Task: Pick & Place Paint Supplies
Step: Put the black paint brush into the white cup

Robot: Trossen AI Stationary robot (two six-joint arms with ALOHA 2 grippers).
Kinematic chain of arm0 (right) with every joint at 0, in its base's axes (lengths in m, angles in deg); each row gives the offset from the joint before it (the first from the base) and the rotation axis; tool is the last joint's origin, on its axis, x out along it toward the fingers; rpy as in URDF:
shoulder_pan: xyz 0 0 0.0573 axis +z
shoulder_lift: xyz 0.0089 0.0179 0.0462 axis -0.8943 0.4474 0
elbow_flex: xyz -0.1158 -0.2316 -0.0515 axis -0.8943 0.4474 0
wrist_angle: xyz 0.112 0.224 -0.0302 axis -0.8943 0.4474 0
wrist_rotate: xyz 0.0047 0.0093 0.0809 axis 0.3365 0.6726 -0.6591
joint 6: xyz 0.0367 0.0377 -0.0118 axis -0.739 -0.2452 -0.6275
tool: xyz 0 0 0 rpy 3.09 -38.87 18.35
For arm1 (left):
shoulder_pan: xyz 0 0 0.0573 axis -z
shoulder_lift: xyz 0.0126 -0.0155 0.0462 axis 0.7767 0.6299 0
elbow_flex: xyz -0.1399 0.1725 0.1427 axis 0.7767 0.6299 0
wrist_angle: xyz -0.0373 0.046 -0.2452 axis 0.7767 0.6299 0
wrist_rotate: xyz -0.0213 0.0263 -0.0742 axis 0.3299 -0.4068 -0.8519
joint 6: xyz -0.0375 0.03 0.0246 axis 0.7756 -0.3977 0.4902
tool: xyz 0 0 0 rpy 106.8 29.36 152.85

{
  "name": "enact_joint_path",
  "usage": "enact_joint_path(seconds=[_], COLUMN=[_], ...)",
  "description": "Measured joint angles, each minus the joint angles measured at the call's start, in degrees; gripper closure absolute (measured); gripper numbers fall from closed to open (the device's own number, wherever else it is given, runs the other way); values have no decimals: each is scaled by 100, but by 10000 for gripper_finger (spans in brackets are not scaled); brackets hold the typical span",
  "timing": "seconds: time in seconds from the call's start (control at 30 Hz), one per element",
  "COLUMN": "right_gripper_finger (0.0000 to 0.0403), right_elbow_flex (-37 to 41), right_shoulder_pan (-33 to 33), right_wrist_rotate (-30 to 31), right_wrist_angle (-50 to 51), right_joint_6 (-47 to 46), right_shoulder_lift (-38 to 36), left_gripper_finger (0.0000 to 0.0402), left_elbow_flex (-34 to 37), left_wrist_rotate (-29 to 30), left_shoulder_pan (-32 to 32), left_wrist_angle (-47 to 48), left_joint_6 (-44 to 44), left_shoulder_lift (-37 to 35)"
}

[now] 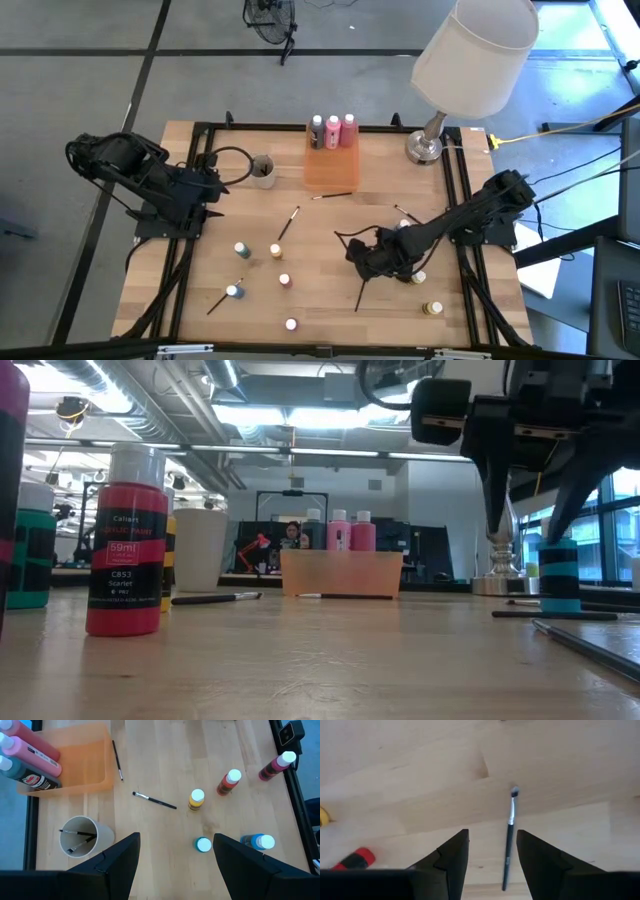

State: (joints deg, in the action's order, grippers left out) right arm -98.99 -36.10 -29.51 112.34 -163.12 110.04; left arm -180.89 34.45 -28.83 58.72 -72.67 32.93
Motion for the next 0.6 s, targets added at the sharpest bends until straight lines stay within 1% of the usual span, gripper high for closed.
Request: enact_joint_path(seconds=[0.1,0.23,0.4,0.6], right_gripper_finger=[232,232,231,231], right_elbow_flex=[0,2,0,0], right_shoulder_pan=[-44,-117,-189,-296], right_wrist_rotate=[-78,-425,-477,-763], right_wrist_angle=[17,50,-89,-134], right_joint_6=[-100,-100,-118,-96], right_shoulder_lift=[36,225,400,589], left_gripper_finger=[153,153,153,153], left_elbow_flex=[0,0,0,0], left_wrist_rotate=[0,0,-2,-2], left_shoulder_pan=[0,0,0,0], left_wrist_angle=[-1,0,0,0], left_joint_6=[2,20,52,55], left_shoulder_lift=[2,1,0,2])
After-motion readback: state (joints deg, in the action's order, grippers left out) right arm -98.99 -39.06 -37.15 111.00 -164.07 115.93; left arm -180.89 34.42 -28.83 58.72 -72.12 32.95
